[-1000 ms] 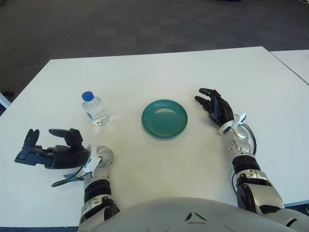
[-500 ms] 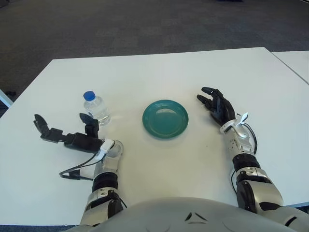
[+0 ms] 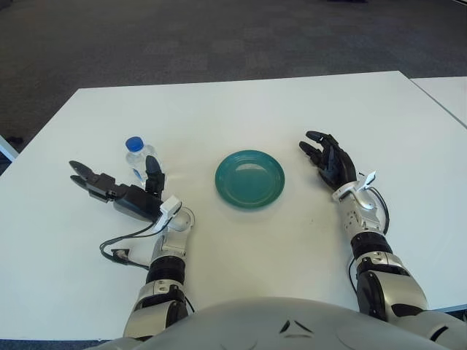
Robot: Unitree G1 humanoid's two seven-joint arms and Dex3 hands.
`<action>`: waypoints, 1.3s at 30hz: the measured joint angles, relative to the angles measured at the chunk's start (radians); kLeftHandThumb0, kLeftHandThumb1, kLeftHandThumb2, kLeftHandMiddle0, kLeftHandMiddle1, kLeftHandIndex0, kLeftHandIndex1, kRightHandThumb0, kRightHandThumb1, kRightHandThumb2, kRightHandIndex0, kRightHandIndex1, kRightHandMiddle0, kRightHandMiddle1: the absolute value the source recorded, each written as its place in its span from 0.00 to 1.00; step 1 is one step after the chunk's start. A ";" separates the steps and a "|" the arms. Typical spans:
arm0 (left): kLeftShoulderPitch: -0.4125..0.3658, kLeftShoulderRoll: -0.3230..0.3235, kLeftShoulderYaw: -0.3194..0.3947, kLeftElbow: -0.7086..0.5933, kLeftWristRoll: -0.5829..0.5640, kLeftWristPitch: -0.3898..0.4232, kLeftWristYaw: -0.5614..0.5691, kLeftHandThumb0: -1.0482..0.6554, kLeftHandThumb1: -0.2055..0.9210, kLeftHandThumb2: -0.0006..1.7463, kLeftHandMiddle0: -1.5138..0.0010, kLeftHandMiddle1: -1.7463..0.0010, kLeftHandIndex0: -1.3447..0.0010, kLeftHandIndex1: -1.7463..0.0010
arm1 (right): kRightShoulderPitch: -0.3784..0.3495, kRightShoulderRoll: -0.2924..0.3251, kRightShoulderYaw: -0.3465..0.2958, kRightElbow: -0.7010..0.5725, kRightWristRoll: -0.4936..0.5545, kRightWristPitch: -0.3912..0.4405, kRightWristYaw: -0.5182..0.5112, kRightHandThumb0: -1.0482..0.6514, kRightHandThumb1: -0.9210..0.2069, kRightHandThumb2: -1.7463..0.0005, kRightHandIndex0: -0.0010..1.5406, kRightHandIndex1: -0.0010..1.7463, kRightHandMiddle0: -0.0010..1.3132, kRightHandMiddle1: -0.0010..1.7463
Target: Put the bottle into the plate.
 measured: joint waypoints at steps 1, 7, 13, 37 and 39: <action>0.008 0.001 -0.018 -0.009 -0.010 0.009 -0.013 0.00 1.00 0.11 1.00 1.00 1.00 1.00 | 0.000 0.000 0.000 0.000 0.001 0.000 0.002 0.30 0.01 0.54 0.32 0.23 0.11 0.53; 0.066 0.001 -0.128 -0.076 -0.080 0.048 -0.107 0.00 1.00 0.06 1.00 1.00 1.00 1.00 | 0.000 0.000 0.000 0.001 0.005 0.000 0.014 0.30 0.02 0.55 0.33 0.24 0.11 0.53; 0.116 0.003 -0.217 -0.134 -0.157 0.083 -0.177 0.00 1.00 0.04 1.00 1.00 1.00 1.00 | 0.000 0.001 0.001 0.000 0.008 0.005 0.022 0.30 0.03 0.56 0.34 0.26 0.16 0.54; 0.179 0.010 -0.319 -0.182 -0.490 0.172 -0.332 0.00 1.00 0.13 0.99 1.00 1.00 1.00 | 0.021 0.004 0.004 -0.054 0.012 0.058 0.024 0.28 0.02 0.58 0.32 0.29 0.13 0.53; 0.179 0.010 -0.319 -0.182 -0.505 0.171 -0.340 0.00 1.00 0.14 0.99 1.00 1.00 1.00 | 0.029 0.006 0.004 -0.066 0.012 0.061 0.023 0.27 0.01 0.60 0.32 0.29 0.14 0.54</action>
